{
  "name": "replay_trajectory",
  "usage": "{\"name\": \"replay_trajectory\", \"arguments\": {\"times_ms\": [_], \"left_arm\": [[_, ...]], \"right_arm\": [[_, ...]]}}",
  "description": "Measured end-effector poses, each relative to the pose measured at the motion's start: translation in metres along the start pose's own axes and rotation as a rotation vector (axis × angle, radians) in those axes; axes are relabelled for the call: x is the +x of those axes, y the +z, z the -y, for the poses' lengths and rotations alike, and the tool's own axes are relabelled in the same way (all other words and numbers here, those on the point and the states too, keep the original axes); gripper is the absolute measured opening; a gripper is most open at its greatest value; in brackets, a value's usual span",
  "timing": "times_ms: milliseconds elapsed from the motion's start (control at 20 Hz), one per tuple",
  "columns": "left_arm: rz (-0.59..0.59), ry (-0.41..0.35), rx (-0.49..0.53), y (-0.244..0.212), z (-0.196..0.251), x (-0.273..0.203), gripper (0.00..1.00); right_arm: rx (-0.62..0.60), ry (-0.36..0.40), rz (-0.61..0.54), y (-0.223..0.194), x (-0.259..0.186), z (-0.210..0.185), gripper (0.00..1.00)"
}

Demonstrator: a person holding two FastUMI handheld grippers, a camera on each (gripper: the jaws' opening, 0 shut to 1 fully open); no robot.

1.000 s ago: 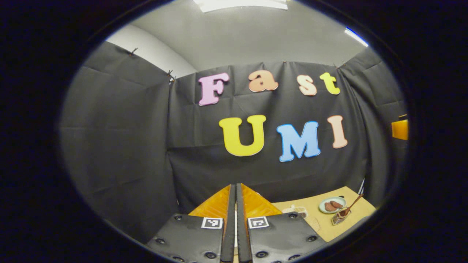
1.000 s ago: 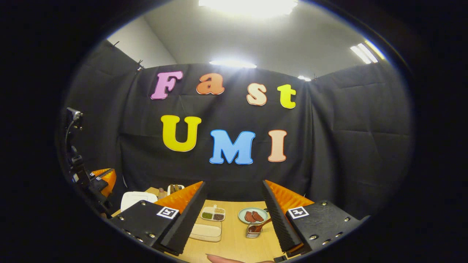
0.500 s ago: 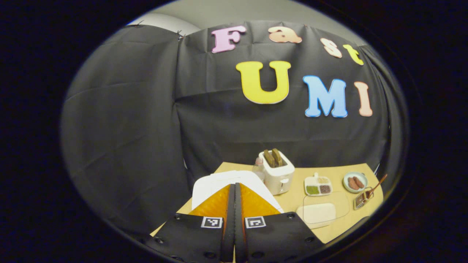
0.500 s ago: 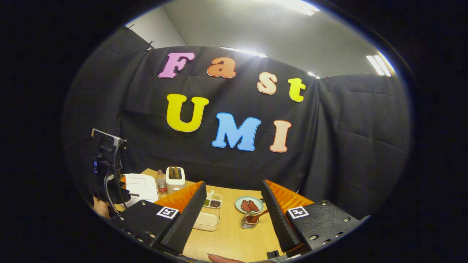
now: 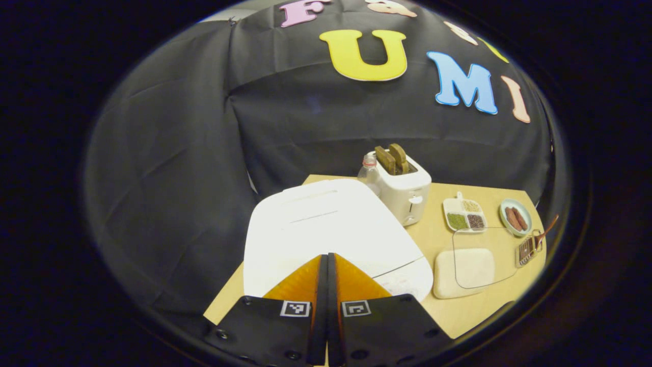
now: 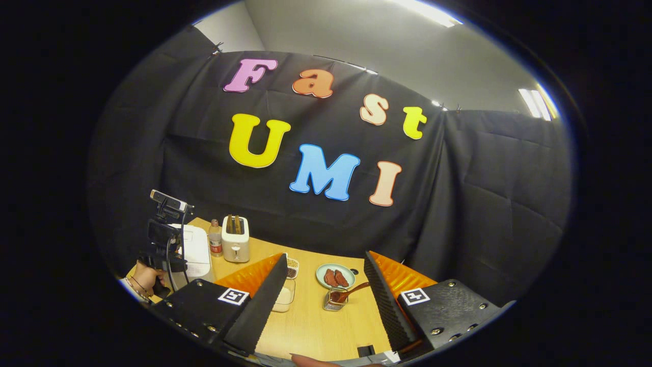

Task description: Close the left gripper, press the button to open the rice cooker; take a wooden spoon from the chopstick holder with the right hand, scoop a spoonful of rice and pour it into the rice cooker, then put the wooden spoon back into the chopstick holder.

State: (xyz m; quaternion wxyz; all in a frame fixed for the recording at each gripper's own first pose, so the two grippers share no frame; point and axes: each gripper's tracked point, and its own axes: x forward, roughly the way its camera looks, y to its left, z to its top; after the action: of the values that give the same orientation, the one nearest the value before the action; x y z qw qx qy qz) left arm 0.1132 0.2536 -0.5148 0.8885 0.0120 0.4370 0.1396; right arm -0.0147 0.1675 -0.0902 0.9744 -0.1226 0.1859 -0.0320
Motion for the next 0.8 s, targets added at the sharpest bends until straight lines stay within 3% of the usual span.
{"name": "replay_trajectory", "arguments": {"times_ms": [100, 250, 450, 800], "left_arm": [[-0.045, -0.015, 0.006, -0.011, 0.002, 0.006, 0.09], [-0.024, -0.015, 0.019, -0.006, 0.001, 0.005, 0.09], [-0.047, -0.034, -0.024, -0.004, 0.0, 0.004, 0.09], [0.294, 0.049, -0.008, 0.079, -0.018, -0.035, 0.09]], "right_arm": [[-0.002, 0.007, -0.012, -0.004, 0.001, -0.004, 0.93], [-0.005, 0.021, -0.021, -0.007, 0.003, -0.011, 0.93], [-0.002, 0.036, -0.009, -0.002, 0.002, -0.018, 0.93], [0.024, 0.046, -0.011, -0.004, 0.003, -0.019, 0.93]]}}
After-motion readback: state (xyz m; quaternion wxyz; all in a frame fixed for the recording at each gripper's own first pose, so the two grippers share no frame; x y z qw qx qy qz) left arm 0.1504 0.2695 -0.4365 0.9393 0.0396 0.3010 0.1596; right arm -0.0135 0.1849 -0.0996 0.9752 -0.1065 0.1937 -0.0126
